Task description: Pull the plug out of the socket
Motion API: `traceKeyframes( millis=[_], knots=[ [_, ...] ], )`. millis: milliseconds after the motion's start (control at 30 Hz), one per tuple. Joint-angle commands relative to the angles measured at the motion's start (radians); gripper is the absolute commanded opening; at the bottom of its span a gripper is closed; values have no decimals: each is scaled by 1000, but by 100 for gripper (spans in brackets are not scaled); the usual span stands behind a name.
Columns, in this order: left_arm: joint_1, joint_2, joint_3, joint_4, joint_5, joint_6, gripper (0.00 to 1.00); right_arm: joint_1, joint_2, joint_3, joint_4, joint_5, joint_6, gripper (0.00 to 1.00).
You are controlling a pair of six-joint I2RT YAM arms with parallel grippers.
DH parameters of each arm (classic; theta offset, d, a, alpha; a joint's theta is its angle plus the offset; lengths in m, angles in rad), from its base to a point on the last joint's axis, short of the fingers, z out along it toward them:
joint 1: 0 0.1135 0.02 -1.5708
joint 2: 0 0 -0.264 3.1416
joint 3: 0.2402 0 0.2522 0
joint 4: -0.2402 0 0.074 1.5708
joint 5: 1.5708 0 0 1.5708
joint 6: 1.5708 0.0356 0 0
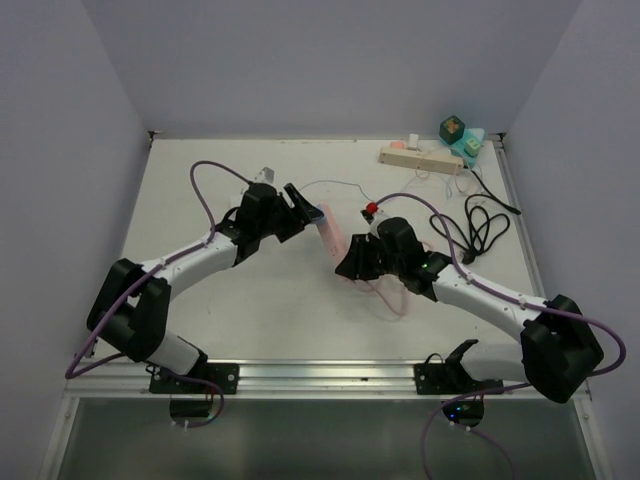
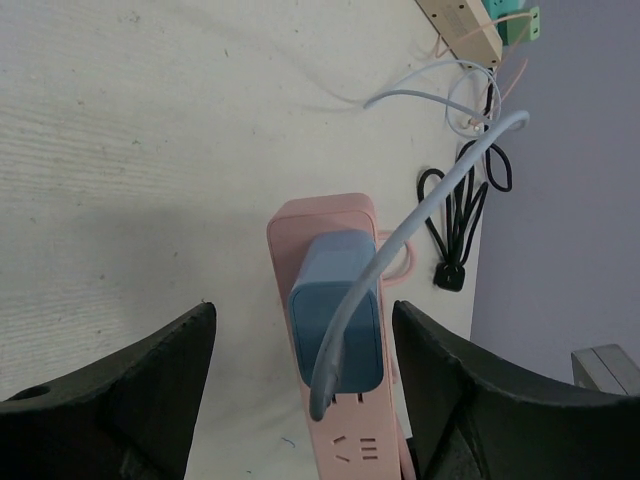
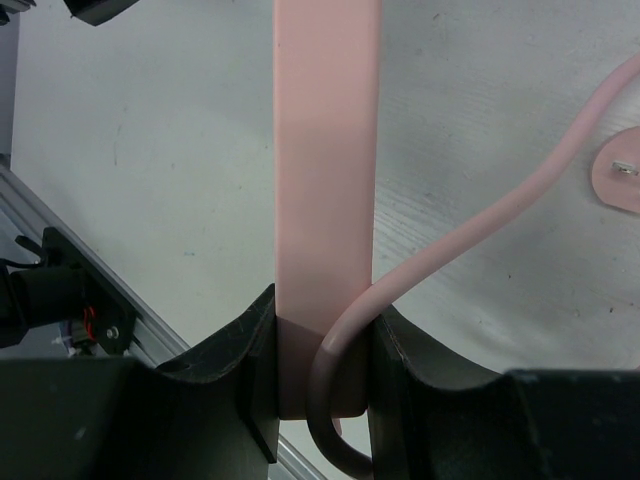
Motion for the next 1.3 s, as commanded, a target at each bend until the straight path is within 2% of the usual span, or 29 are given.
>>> traceKeyframes(
  millis=[0,133,167,367,467,500,533,633,667,700,733,833,1033,1267],
  knots=[
    [-3,13,50,79,-15,-21,74,16,-7,20,120,-25,10,0],
    [-3,22,61,81,-11,-21,60,21,1,19,126,-19,10,0],
    [-3,20,61,83,-11,-19,51,22,3,17,129,-17,11,0],
    [-3,13,58,81,-11,-2,13,22,12,14,131,-8,10,0],
    [-3,8,55,81,-14,22,0,22,10,14,125,-2,10,2],
    [-3,5,55,78,-14,30,0,22,7,16,120,9,10,8],
    [-3,2,53,78,-15,44,0,22,0,16,110,17,10,27],
    [-3,-15,40,84,-18,74,0,22,-13,20,79,32,8,57],
    [-3,-21,33,87,-17,83,0,22,-16,30,71,38,8,63],
    [-3,-30,32,92,-18,99,0,22,-16,34,38,44,7,73],
    [-3,-35,30,92,-15,105,0,22,-16,40,25,44,7,76],
    [-3,-43,32,93,-5,129,0,21,-16,62,-7,54,-2,86],
    [-3,-70,33,109,55,191,0,19,-16,111,-22,86,-12,86],
    [-3,-111,1,127,135,218,0,15,81,210,-13,78,-41,84]
  ],
)
